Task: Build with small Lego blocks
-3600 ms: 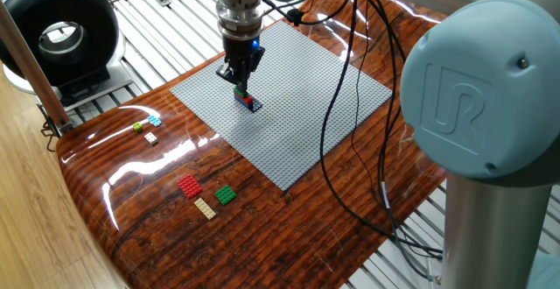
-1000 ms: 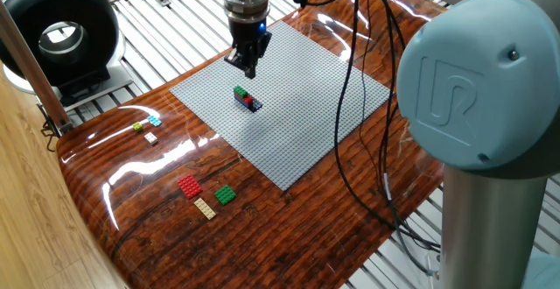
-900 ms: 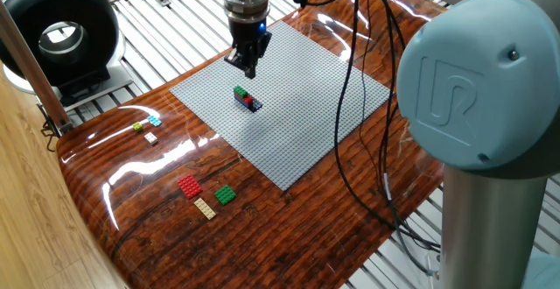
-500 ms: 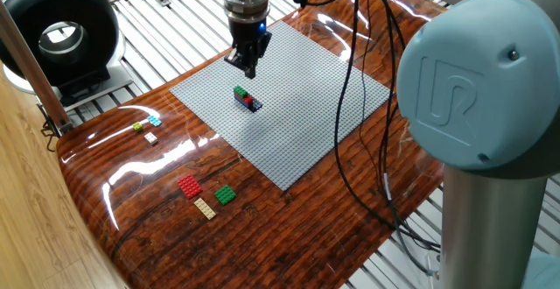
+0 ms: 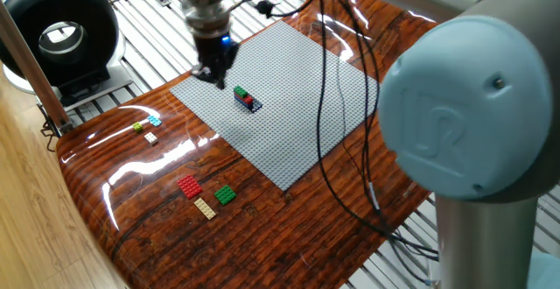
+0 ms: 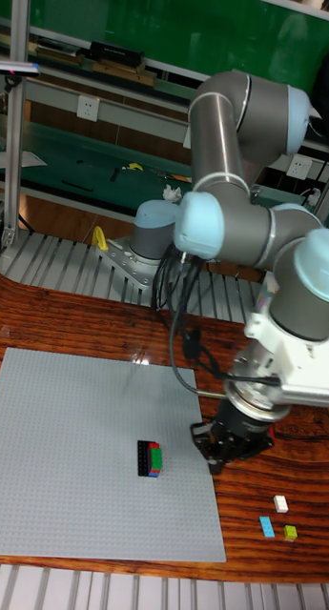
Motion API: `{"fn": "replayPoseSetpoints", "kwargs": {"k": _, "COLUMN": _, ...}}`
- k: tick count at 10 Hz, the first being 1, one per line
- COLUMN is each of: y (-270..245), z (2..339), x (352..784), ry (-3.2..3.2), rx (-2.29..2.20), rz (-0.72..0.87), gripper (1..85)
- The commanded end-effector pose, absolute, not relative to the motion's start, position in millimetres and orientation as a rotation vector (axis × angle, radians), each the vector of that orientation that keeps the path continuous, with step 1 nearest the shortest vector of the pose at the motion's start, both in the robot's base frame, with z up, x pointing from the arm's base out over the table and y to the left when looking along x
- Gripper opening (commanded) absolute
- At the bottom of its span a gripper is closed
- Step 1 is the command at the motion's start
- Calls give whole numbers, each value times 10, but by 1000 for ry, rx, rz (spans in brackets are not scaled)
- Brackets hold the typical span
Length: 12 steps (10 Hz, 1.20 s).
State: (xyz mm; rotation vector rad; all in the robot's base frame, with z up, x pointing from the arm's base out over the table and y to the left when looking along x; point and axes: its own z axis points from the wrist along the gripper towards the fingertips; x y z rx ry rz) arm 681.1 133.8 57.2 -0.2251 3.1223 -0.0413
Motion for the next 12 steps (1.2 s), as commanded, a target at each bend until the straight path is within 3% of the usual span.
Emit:
{"fn": "replayPoseSetpoints", "kwargs": {"k": 1, "y": 1611, "z": 564, "x": 6824, "ry": 3135, "rx": -276, "rz": -42, "gripper": 13}}
{"fn": "replayPoseSetpoints", "kwargs": {"k": 3, "y": 1639, "z": 564, "x": 6874, "ry": 3106, "rx": -370, "rz": -28, "gripper": 13}}
{"fn": "replayPoseSetpoints", "kwargs": {"k": 5, "y": 2036, "z": 506, "x": 7014, "ry": 3091, "rx": -300, "rz": 63, "gripper": 20}}
{"fn": "replayPoseSetpoints", "kwargs": {"k": 7, "y": 2345, "z": 383, "x": 7233, "ry": 3075, "rx": -258, "rz": 53, "gripper": 20}}
{"fn": "replayPoseSetpoints", "kwargs": {"k": 12, "y": 2398, "z": 383, "x": 7141, "ry": 3107, "rx": -304, "rz": 87, "gripper": 87}}
